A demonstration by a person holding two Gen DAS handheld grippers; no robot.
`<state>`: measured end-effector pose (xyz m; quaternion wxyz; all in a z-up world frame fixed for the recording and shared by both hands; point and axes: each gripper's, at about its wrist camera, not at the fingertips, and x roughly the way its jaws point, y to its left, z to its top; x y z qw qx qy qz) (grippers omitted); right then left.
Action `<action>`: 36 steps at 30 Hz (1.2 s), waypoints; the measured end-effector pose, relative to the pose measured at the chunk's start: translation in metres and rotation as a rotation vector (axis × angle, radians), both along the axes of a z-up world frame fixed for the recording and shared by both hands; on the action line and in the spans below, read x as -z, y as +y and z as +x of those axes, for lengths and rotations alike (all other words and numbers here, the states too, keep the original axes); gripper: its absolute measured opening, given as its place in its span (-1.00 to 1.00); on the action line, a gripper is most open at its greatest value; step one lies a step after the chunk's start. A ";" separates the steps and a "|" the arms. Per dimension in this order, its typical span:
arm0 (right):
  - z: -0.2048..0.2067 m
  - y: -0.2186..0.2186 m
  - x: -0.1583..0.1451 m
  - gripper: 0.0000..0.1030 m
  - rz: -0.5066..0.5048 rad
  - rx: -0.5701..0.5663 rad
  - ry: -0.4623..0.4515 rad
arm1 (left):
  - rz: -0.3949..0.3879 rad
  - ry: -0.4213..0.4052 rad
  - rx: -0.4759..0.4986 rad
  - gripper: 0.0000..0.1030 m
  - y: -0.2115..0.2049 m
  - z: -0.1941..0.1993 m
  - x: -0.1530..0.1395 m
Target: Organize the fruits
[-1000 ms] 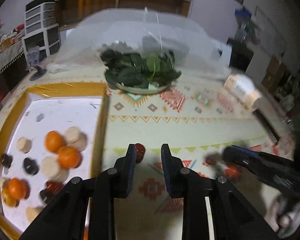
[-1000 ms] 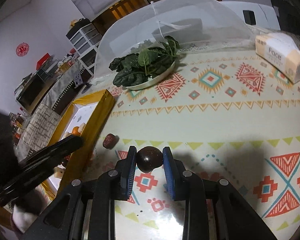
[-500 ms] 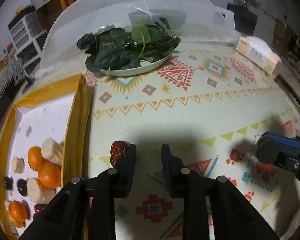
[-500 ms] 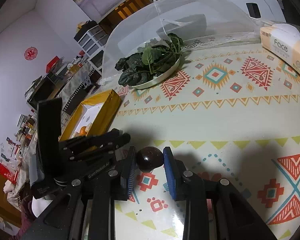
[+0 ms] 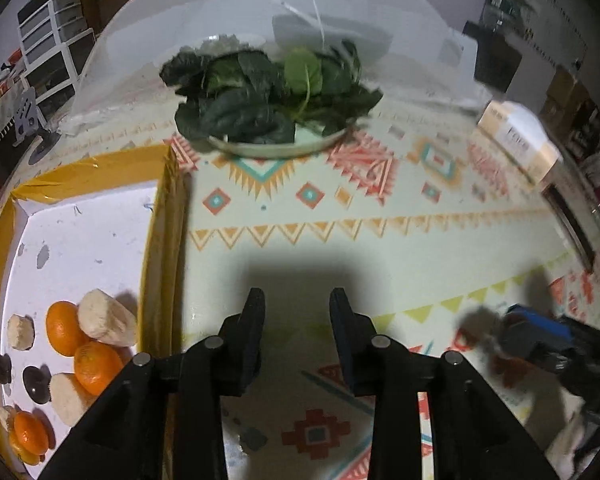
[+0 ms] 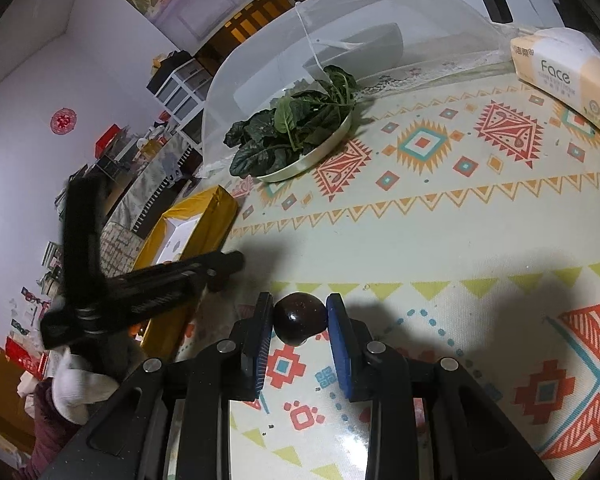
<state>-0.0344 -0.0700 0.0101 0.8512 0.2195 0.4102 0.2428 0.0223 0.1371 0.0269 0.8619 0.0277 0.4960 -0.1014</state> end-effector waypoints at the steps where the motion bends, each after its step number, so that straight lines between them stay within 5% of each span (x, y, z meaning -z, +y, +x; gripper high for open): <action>1: 0.000 0.000 0.001 -0.41 0.004 -0.002 0.003 | 0.009 0.006 0.000 -0.37 -0.001 0.000 0.002; 8: 0.001 0.002 0.002 -0.41 0.006 -0.010 0.012 | 0.057 0.025 0.010 -0.37 -0.007 -0.007 0.007; 13: 0.001 0.002 0.003 -0.41 0.005 -0.009 0.011 | -0.166 0.107 0.090 -0.37 -0.009 -0.019 0.005; 18: 0.002 -0.001 0.003 -0.41 0.008 0.005 0.010 | -0.276 0.035 0.036 -0.35 0.007 -0.031 -0.025; 26: 0.001 -0.002 0.001 -0.41 0.005 0.001 -0.003 | -0.154 0.086 -0.099 -0.22 0.030 -0.016 -0.008; 29: 0.001 -0.003 0.001 -0.41 0.009 0.000 -0.002 | -0.061 0.042 -0.156 -0.22 0.034 -0.018 -0.005; 36: 0.001 0.000 0.003 -0.41 0.000 -0.022 0.003 | -0.168 -0.009 -0.070 -0.22 0.027 -0.029 -0.029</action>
